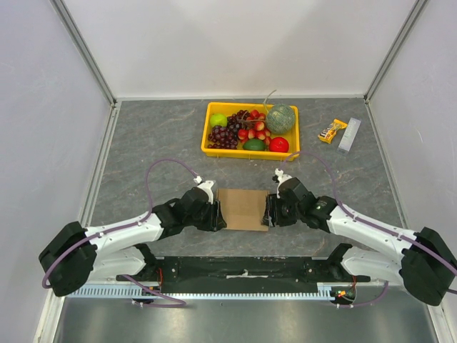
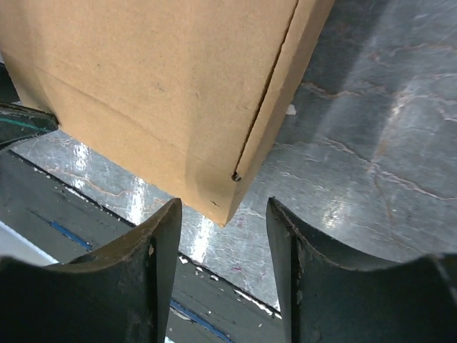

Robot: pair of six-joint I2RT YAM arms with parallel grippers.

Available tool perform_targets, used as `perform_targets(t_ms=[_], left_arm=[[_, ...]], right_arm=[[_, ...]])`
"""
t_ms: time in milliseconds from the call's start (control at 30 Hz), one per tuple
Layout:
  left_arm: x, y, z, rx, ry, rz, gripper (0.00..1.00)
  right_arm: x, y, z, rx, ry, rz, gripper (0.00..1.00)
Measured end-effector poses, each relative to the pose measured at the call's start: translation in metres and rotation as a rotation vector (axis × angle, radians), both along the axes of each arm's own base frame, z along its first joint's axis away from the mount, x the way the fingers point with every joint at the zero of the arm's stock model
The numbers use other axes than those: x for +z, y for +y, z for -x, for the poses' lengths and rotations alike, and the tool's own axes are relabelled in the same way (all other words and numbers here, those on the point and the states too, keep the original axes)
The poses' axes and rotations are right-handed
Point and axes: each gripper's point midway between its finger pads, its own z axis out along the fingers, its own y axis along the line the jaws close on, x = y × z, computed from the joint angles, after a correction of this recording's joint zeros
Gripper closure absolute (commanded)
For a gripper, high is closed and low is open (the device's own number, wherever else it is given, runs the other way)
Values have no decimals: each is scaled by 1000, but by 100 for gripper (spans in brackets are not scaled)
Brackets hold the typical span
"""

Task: Fold the paper box

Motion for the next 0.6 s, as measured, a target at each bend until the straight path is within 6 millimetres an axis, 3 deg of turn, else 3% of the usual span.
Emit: perform_targets(t_ms=[133, 433, 600], left_arm=[[5, 0, -4, 11, -22, 7, 49], [7, 9, -8, 44, -39, -30, 44], [7, 12, -10, 62, -46, -52, 43]], right_arm=[[14, -4, -12, -13, -59, 30, 43], [47, 0, -37, -2, -192, 37, 56], [54, 8, -54, 27, -252, 43, 59]])
